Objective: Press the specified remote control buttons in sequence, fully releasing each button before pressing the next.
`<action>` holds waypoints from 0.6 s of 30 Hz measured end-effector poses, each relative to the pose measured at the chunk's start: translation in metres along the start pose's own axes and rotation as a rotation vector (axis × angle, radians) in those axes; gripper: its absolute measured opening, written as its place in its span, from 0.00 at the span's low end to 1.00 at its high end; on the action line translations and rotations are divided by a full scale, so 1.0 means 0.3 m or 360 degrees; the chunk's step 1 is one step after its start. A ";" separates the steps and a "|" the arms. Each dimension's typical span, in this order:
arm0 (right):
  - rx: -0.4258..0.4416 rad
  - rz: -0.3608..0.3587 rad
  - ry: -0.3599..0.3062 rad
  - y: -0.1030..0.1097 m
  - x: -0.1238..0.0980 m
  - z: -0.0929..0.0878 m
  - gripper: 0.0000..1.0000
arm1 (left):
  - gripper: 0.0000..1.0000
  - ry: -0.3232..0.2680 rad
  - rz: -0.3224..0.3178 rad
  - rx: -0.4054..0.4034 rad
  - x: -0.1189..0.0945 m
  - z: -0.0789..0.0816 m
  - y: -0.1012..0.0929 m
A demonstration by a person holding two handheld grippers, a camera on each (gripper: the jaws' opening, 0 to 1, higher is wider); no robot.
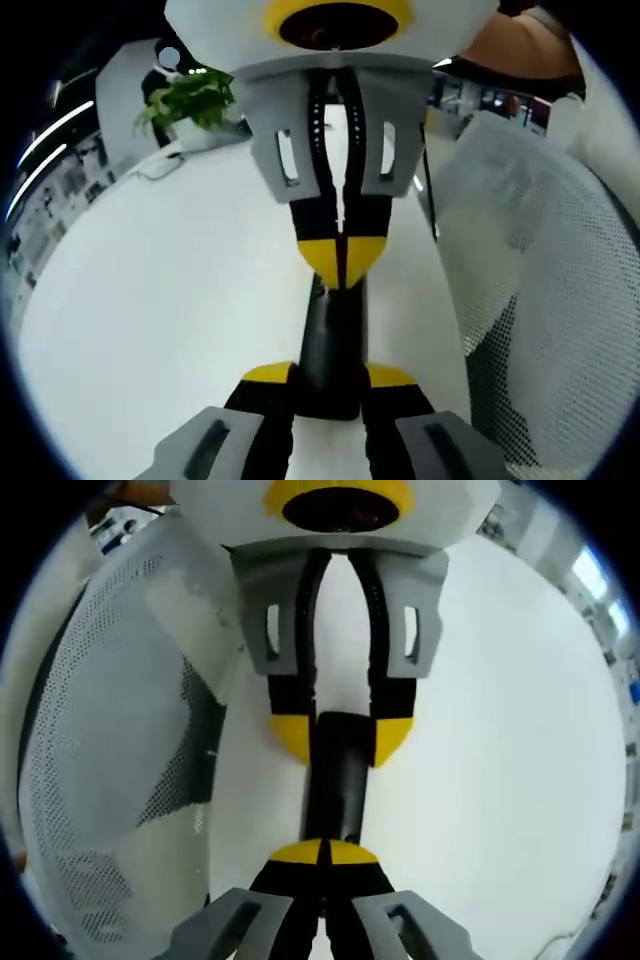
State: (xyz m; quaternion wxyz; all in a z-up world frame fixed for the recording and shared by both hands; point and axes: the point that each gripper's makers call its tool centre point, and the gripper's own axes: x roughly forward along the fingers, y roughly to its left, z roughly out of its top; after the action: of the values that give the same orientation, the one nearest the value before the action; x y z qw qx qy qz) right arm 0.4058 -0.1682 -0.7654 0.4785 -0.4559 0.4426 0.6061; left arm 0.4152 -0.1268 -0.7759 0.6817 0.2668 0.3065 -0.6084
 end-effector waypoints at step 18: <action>-0.0006 -0.0098 -0.0066 -0.006 -0.103 0.006 0.00 | 0.25 0.0003 0.0001 -0.0002 0.003 0.006 0.005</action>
State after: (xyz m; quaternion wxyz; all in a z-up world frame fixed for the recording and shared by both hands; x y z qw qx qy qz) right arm 0.4112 -0.1715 -0.7350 0.5052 -0.4575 0.4170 0.6013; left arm 0.4169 -0.1285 -0.7754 0.6817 0.2670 0.3073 -0.6079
